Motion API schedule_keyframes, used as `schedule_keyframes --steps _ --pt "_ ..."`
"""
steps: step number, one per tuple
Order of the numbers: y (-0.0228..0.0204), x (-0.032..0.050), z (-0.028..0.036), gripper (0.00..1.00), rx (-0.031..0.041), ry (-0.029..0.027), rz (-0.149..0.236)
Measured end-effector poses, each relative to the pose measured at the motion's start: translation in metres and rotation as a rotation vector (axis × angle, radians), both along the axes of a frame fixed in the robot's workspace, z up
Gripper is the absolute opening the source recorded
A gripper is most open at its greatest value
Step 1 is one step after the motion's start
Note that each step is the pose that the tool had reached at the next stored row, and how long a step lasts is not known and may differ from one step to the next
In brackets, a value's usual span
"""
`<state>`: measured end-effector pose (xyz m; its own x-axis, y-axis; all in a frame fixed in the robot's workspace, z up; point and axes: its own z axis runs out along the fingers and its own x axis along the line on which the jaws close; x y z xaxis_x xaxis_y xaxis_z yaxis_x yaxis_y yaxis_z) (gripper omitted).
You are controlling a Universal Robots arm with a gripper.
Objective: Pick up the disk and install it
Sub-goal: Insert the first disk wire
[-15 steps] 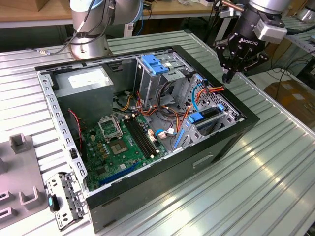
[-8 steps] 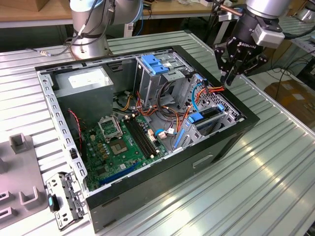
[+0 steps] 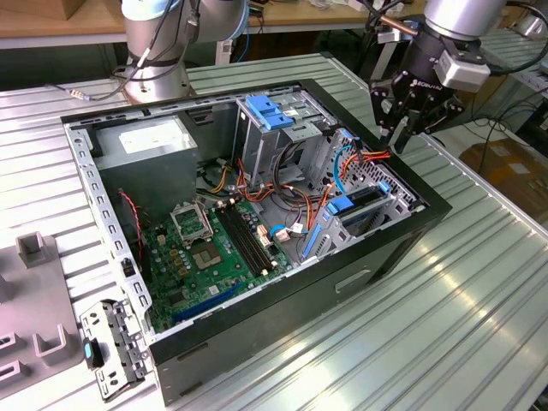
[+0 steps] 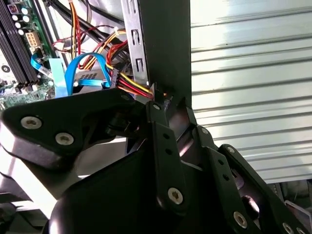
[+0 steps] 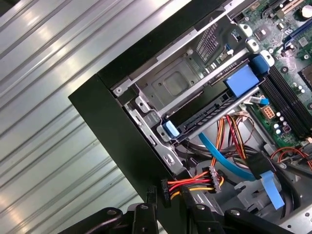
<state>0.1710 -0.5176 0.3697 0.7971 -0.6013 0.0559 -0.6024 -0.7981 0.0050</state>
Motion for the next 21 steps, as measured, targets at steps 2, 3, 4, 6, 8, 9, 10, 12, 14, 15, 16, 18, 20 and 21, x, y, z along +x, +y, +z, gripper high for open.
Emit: schedule_keyframes --steps 2,3,4,6,8,9,10,12,14,15,16,18,20,21 --pt "-0.0028 -0.0001 -0.0019 0.33 0.0003 -0.0019 0.012" --pt "-0.0036 -0.0001 -0.0027 0.33 0.0004 -0.0029 0.016" --pt "-0.0037 -0.0001 -0.0036 0.33 0.0006 -0.0037 0.02" --pt "-0.0037 -0.0001 -0.0052 0.33 0.0004 -0.0065 0.024" --pt "-0.0038 -0.0002 -0.0053 0.31 0.0011 -0.0079 0.024" --pt "-0.0038 -0.0003 -0.0052 0.31 0.0015 -0.0081 0.024" --pt "-0.0038 -0.0006 -0.0046 0.24 0.0028 -0.0082 0.024" --pt "-0.0038 -0.0008 0.0014 0.17 0.0036 -0.0082 0.024" --pt "-0.0038 -0.0008 0.0017 0.17 0.0039 -0.0082 0.024" --pt "-0.0038 -0.0009 0.0018 0.17 0.0041 -0.0081 0.024" --pt "-0.0038 -0.0008 0.002 0.17 0.0037 -0.0082 0.024" --pt "-0.0038 -0.001 0.0021 0.17 0.0035 -0.0082 0.024" --pt "-0.0037 -0.0021 0.0021 0.17 0.0035 -0.0082 0.024" --pt "-0.0037 -0.0032 0.002 0.17 0.0036 -0.0082 0.024"
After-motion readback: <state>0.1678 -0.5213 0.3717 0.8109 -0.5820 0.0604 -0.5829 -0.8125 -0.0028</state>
